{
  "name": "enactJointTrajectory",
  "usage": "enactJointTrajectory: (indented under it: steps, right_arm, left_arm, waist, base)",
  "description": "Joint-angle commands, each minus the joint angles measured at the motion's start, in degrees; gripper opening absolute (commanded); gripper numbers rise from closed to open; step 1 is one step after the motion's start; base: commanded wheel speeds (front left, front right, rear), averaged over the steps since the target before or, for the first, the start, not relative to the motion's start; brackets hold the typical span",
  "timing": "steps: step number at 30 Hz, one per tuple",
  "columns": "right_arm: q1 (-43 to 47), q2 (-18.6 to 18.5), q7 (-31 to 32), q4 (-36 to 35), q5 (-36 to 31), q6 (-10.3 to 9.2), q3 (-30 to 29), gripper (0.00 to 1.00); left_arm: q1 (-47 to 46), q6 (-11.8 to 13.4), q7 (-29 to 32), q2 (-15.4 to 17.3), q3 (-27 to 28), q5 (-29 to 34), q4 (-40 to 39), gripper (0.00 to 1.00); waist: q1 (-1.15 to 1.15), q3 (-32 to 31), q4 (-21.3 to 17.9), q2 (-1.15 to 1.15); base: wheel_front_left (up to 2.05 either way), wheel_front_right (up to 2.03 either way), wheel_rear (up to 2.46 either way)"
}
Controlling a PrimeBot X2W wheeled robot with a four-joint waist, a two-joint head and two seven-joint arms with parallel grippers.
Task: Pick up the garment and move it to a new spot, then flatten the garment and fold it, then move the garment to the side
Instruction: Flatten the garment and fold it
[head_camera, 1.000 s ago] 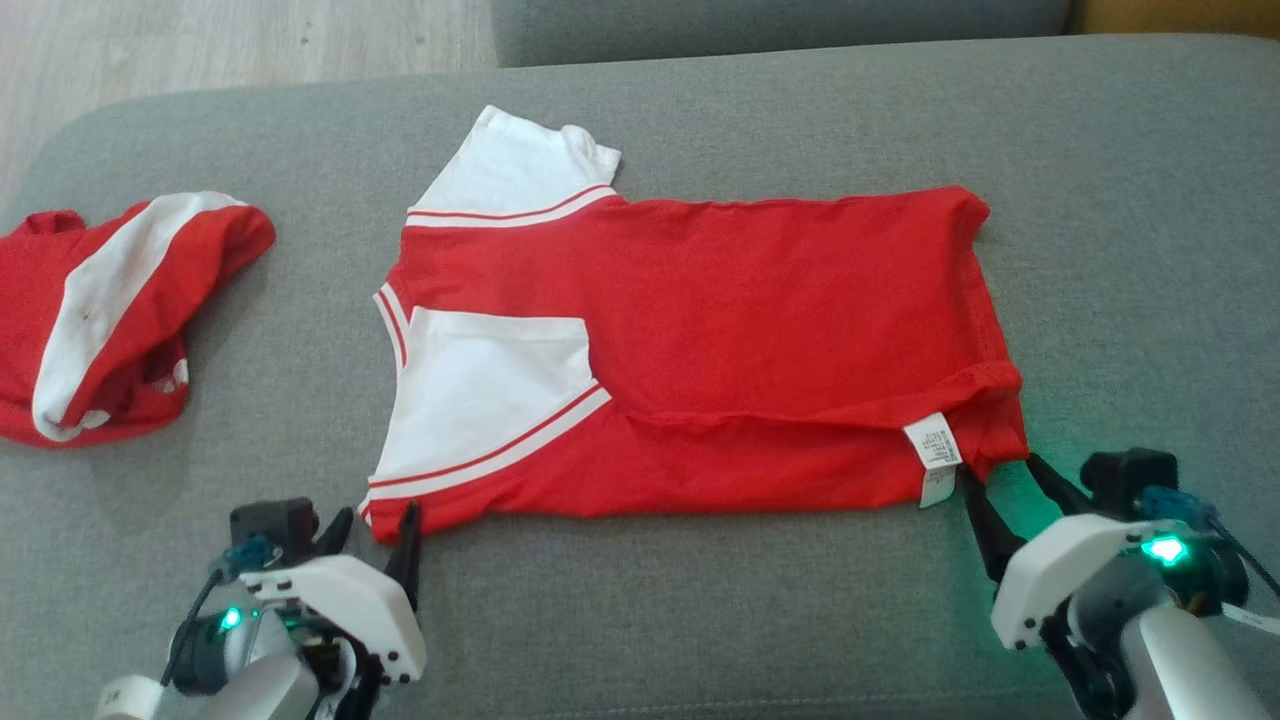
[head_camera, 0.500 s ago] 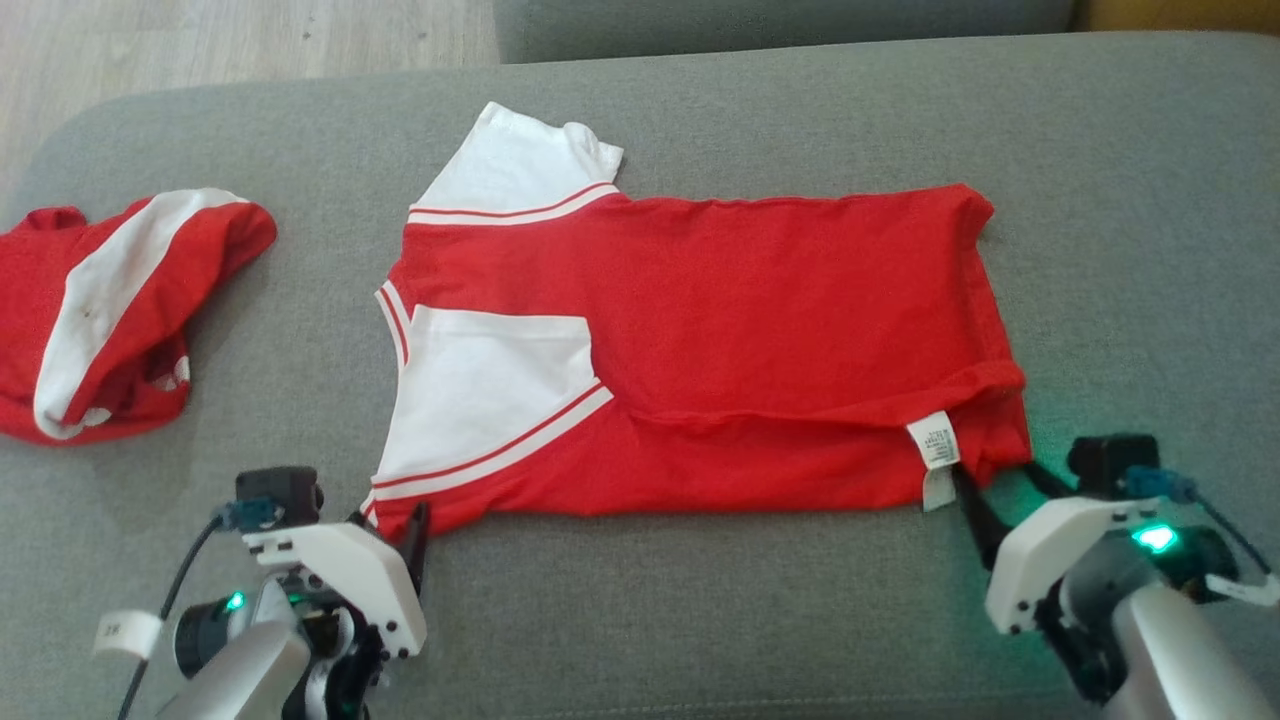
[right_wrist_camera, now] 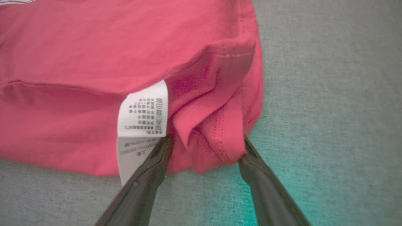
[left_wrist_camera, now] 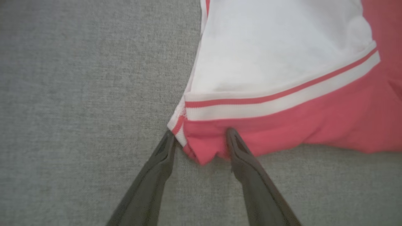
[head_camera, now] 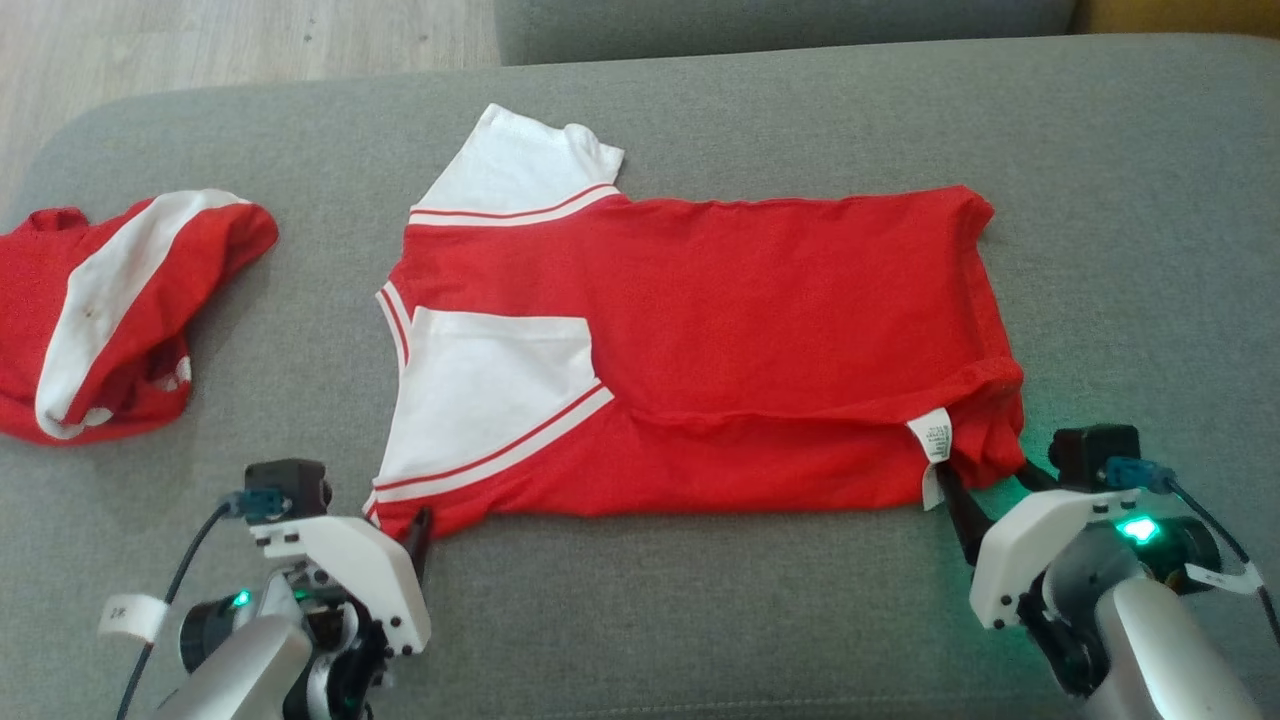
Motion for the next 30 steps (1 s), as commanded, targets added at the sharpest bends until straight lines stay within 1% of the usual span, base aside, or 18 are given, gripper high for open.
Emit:
enactJointTrajectory:
  steps: [1,2,3,4,5,6,7,8,9,14,17,19,20,22,25,29,30]
  right_arm:
    - [-2.66,-0.40,-0.24,-1.56,0.97,0.43,1.86,1.00]
    - [-2.75,-0.57,-0.02,-1.37,1.25,0.43,2.28,1.00]
    - [-2.83,-0.78,0.20,-1.13,1.43,0.43,2.61,1.00]
    - [-2.95,-0.91,0.28,-0.87,1.71,0.43,2.81,1.00]
    - [-3.08,-1.02,0.39,-0.48,2.11,0.43,3.07,0.86]
    - [-3.23,-1.26,0.52,-0.01,2.51,0.43,3.50,0.66]
    - [-3.40,-1.50,0.52,0.44,2.93,0.43,3.92,0.46]
    - [-3.59,-1.73,0.38,0.86,3.32,0.43,4.25,0.04]
    - [-3.75,-1.93,0.24,1.31,3.68,0.43,4.52,0.00]
    - [-3.44,-3.01,-1.08,2.60,4.86,0.43,4.53,0.00]
    - [-2.05,-4.04,-0.76,2.14,5.35,0.43,4.25,0.00]
    - [-0.66,-4.85,0.54,1.55,6.04,0.43,4.49,0.00]
    - [-0.66,-4.85,0.54,1.55,6.04,0.43,4.49,0.00]
    - [0.84,-5.92,2.55,0.37,7.09,0.43,5.25,0.00]
    - [3.13,-7.74,5.75,-2.21,9.02,0.43,6.44,0.00]
    - [6.38,-9.82,10.74,-5.43,11.25,0.43,6.89,0.00]
    - [7.18,-10.10,11.97,-6.18,11.63,0.43,6.65,0.02]
  left_arm:
    - [-1.30,0.07,1.10,0.98,0.53,-0.69,-0.82,0.78]
    - [-1.29,-0.02,1.21,0.99,0.45,-0.75,-0.87,0.69]
    - [-1.28,-0.08,1.30,0.99,0.38,-0.78,-0.87,0.56]
    - [-1.27,-0.13,1.35,1.02,0.34,-0.81,-0.82,0.47]
    - [-1.30,-0.19,1.36,1.05,0.33,-0.84,-0.73,0.38]
    - [-1.34,-0.23,1.39,1.05,0.31,-0.87,-0.64,0.16]
    - [-1.40,-0.28,1.42,1.06,0.26,-0.87,-0.55,0.00]
    - [-1.47,-0.36,1.36,1.08,0.21,-0.82,-0.49,0.00]
    - [-1.52,-0.45,1.31,1.12,0.17,-0.79,-0.42,0.00]
    - [-0.92,-0.80,0.69,2.14,0.27,-0.70,-1.03,0.00]
    - [0.50,-0.91,1.26,3.70,0.09,-0.83,-2.59,0.00]
    - [1.82,-0.90,2.31,5.29,-0.23,-0.94,-4.24,0.00]
    - [1.82,-0.90,2.31,5.29,-0.23,-0.94,-4.24,0.00]
    - [3.33,-0.68,3.75,7.31,-0.57,-1.06,-6.32,0.00]
    - [5.82,0.35,5.92,10.22,-0.93,-1.32,-10.47,0.00]
    - [9.07,1.81,8.68,12.83,-1.62,-2.07,-16.20,0.00]
    - [9.76,2.18,9.33,13.23,-1.78,-2.34,-17.36,0.00]
  waist:
    - [0.00,0.07,0.13,0.00]
    - [0.00,0.06,0.20,0.00]
    - [0.00,0.08,0.25,0.00]
    - [0.00,0.11,0.29,0.00]
    - [0.00,0.10,0.29,0.00]
    - [0.00,0.08,0.31,0.00]
    - [0.00,0.05,0.33,0.00]
    - [0.00,0.00,0.36,0.00]
    - [0.00,-0.11,0.40,0.00]
    - [0.00,-1.94,0.44,0.00]
    - [0.00,-3.77,0.25,0.00]
    - [0.00,-4.98,0.02,0.00]
    - [0.00,-4.98,0.02,0.00]
    - [0.00,-5.84,-0.26,0.00]
    - [0.00,-6.64,-0.61,0.00]
    - [0.00,-7.07,-0.78,0.00]
    - [0.00,-7.10,-0.78,0.00]
  base:
    - [0.00,0.00,0.00]
    - [0.00,0.00,0.00]
    - [0.00,0.00,0.00]
    - [0.00,0.00,0.00]
    - [0.00,0.00,0.00]
    - [0.00,0.00,0.00]
    - [0.00,0.00,0.00]
    - [0.00,0.00,0.00]
    - [0.00,0.00,0.00]
    - [0.00,0.00,0.00]
    - [0.00,0.00,0.00]
    - [0.00,0.00,0.00]
    - [0.00,0.00,0.00]
    - [0.00,0.00,0.00]
    - [0.00,0.00,0.00]
    - [0.00,0.00,0.00]
    - [0.00,0.00,0.00]
